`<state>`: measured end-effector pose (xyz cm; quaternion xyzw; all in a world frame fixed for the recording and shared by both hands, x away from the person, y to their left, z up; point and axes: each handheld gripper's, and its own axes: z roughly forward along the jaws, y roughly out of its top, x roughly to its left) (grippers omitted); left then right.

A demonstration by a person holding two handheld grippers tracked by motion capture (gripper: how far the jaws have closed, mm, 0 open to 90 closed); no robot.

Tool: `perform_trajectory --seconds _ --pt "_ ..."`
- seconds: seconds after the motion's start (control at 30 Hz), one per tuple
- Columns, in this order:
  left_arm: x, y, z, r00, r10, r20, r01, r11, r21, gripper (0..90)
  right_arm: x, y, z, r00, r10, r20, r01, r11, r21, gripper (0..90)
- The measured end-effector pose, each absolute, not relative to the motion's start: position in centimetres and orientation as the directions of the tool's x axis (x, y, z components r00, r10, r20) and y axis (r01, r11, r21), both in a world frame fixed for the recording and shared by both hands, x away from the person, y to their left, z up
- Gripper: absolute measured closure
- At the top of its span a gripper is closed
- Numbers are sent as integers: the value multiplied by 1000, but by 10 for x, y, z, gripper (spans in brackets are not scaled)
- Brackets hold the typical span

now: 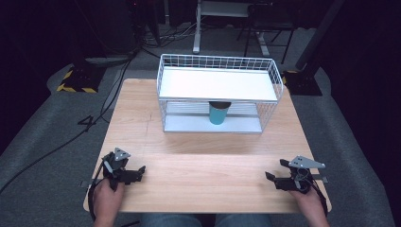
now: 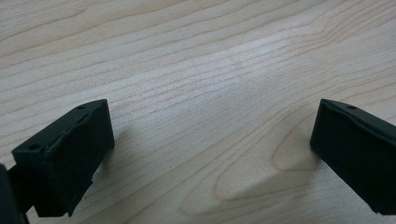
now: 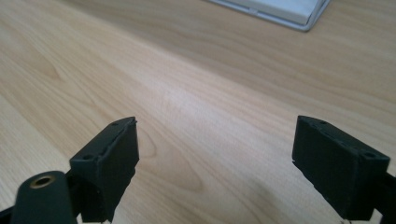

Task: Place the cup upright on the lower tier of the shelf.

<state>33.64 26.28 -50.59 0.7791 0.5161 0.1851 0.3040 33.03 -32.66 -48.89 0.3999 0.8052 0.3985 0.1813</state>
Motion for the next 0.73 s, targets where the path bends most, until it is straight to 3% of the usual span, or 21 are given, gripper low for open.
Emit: perform_trajectory --seconds 0.27,0.43,0.53,0.73 --pt "336 263 -506 398 917 -25 692 -283 665 1 330 -326 -502 -608 793 -15 527 418 740 148" --pt "336 263 -506 398 917 -24 691 -283 665 1 332 -325 -505 -593 805 -18 541 415 731 91" --pt "336 263 -506 398 917 -23 691 -283 665 1 335 -326 -506 -565 825 -8 575 401 713 0" --pt "336 263 -506 398 917 -23 691 -283 665 1 336 -326 -506 -567 824 -5 579 403 709 0"
